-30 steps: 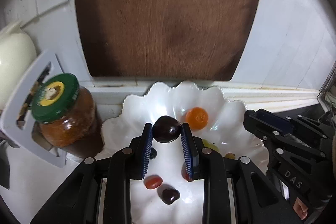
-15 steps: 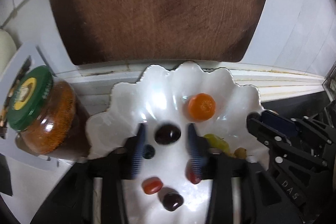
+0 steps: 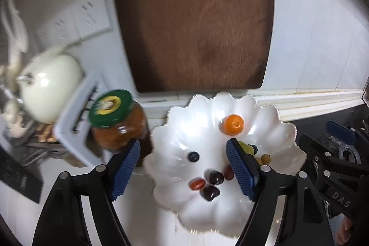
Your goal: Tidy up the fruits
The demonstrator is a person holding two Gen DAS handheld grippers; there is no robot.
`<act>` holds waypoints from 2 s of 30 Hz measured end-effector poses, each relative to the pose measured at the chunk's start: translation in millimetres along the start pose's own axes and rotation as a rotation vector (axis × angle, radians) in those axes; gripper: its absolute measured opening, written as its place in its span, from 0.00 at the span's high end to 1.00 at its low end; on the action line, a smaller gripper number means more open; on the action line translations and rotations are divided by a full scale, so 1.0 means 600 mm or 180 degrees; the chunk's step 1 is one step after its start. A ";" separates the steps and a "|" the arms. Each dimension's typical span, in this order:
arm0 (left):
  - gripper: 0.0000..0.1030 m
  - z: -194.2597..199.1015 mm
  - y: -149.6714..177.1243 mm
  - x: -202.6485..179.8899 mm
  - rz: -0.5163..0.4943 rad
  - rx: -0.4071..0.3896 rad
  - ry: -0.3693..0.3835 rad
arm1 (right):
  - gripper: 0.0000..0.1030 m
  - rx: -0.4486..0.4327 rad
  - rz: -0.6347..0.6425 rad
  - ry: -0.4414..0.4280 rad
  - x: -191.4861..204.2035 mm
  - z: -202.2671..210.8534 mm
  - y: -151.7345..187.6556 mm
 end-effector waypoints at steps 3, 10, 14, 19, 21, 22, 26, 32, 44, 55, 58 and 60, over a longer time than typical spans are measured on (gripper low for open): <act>0.15 0.061 0.012 0.007 0.0025 -0.0190 -0.0045 | 0.30 -0.0144 -0.0019 0.0029 0.000 0.051 0.009; 0.05 0.192 0.057 0.009 0.0044 -0.0602 -0.0063 | 0.25 -0.0475 -0.0018 0.0103 0.003 0.172 0.050; 0.02 0.253 0.089 0.009 0.0121 -0.0731 -0.0016 | 0.25 -0.0618 -0.0011 0.0194 0.006 0.232 0.079; 0.01 0.315 0.128 0.006 0.0125 -0.0855 0.0018 | 0.25 -0.0747 -0.0008 0.0187 0.014 0.298 0.116; 0.00 0.343 0.148 0.005 0.0141 -0.0899 0.0023 | 0.22 -0.0798 0.0011 0.0235 0.018 0.325 0.136; 0.00 0.355 0.157 0.004 0.0145 -0.0911 0.0033 | 0.20 -0.0820 0.0013 0.0243 0.019 0.336 0.144; 0.00 0.401 0.197 0.006 0.0197 -0.0957 0.0068 | 0.18 -0.0891 0.0014 0.0267 0.024 0.389 0.180; 0.00 0.467 0.256 0.007 0.0232 -0.1000 0.0102 | 0.16 -0.0942 0.0030 0.0319 0.033 0.452 0.232; 0.00 0.552 0.344 0.001 0.0140 -0.0985 0.0144 | 0.16 -0.0987 0.0040 0.0406 0.050 0.549 0.324; 0.00 0.604 0.397 0.010 0.0155 -0.0973 0.0189 | 0.16 -0.0988 0.0088 0.0421 0.067 0.601 0.378; 0.00 0.615 0.405 0.010 0.0146 -0.0979 0.0204 | 0.16 -0.0979 0.0068 0.0399 0.068 0.609 0.389; 0.00 0.621 0.408 0.009 0.0141 -0.0985 0.0234 | 0.16 -0.0972 0.0054 0.0395 0.068 0.615 0.396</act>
Point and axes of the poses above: each gripper's, at about its wrist camera, not at the fingertips, and z roughly against the way its jaws point, x to its left, y to its underside, the point moved 4 cm from there along -z, roughly the way its jaws point, and after that the axes turned 11 degrees about z, right-handed, at the moved point
